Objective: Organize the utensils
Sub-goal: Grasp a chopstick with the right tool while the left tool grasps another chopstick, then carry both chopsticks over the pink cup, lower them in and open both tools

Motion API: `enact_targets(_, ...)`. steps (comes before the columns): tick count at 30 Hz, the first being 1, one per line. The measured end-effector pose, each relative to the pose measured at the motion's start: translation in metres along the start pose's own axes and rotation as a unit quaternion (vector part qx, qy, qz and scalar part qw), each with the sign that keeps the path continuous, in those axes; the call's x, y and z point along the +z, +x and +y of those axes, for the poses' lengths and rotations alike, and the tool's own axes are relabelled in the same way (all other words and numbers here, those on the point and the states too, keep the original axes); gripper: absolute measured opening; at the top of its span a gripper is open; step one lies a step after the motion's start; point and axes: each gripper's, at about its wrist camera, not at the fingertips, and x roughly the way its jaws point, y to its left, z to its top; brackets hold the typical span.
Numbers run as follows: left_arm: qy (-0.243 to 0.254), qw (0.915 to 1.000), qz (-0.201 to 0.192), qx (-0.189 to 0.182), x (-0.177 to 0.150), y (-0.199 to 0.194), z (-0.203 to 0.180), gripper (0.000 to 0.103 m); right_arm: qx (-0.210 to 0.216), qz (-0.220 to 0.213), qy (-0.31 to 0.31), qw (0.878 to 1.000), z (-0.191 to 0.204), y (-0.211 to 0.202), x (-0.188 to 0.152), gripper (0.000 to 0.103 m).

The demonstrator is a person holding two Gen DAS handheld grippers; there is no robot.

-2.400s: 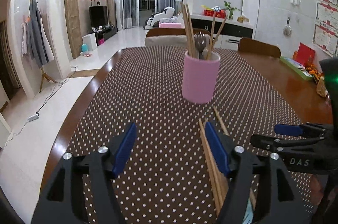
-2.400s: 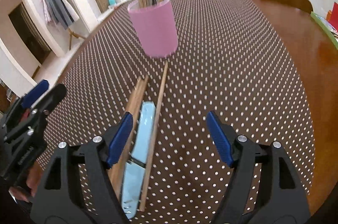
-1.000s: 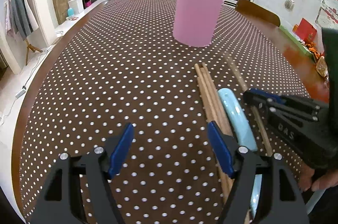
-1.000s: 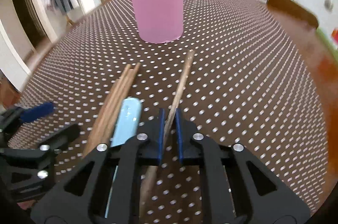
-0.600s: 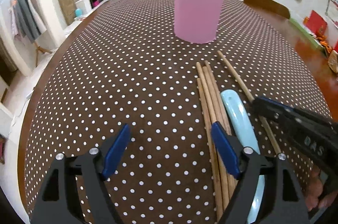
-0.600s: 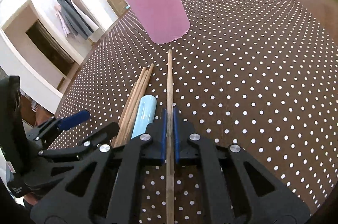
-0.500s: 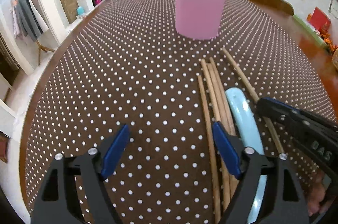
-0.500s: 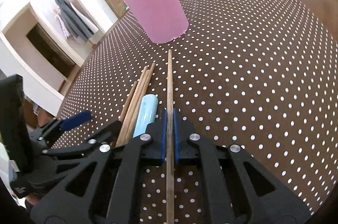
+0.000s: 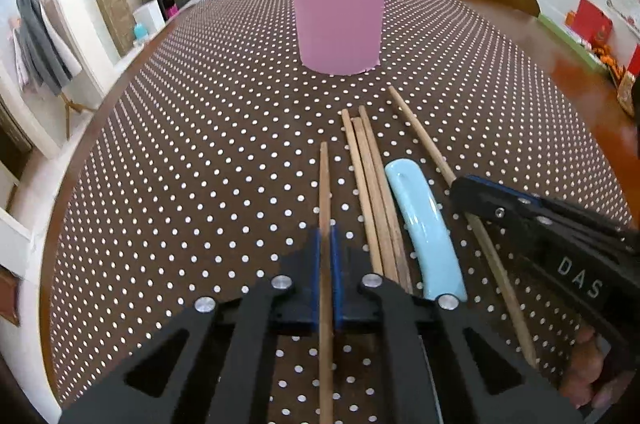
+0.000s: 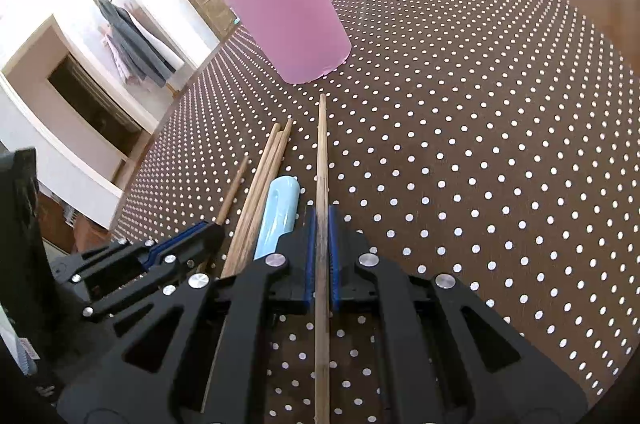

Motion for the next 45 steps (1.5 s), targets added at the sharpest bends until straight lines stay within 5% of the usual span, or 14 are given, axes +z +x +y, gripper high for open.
enact_targets(8,-0.021,0.9987,-0.035,-0.031,0.015,-0.026,0.011,0.006,0.017,-0.064,-0.012,0.998,0.013,-0.055,0.013,0.006)
enact_targets(18,-0.015,0.9823,-0.176,-0.061,0.054,-0.095,0.011,0.006,0.016,-0.165,-0.036,0.986,0.048,-0.121,0.053,0.007)
enact_targets(27,-0.050,0.9586,-0.273,-0.065,0.098,-0.120,0.018,0.006,-0.020,-0.236,-0.031,0.971,0.061,-0.118,0.101,0.007)
enact_targets(32,-0.062,0.9561,-0.281,-0.057,0.123,-0.112,0.020,0.006,-0.030,-0.260,-0.048,0.964,0.070,-0.105,0.123,0.006)
enact_targets(39,-0.144,0.9292,-0.338,-0.039,0.151,-0.107,0.042,0.006,-0.039,-0.295,-0.065,0.953,0.072,-0.102,0.153,0.006)
enact_targets(45,-0.155,0.9209,-0.354,-0.049,0.177,-0.090,0.048,0.006,-0.035,-0.318,-0.083,0.944,0.073,-0.092,0.180,0.006)
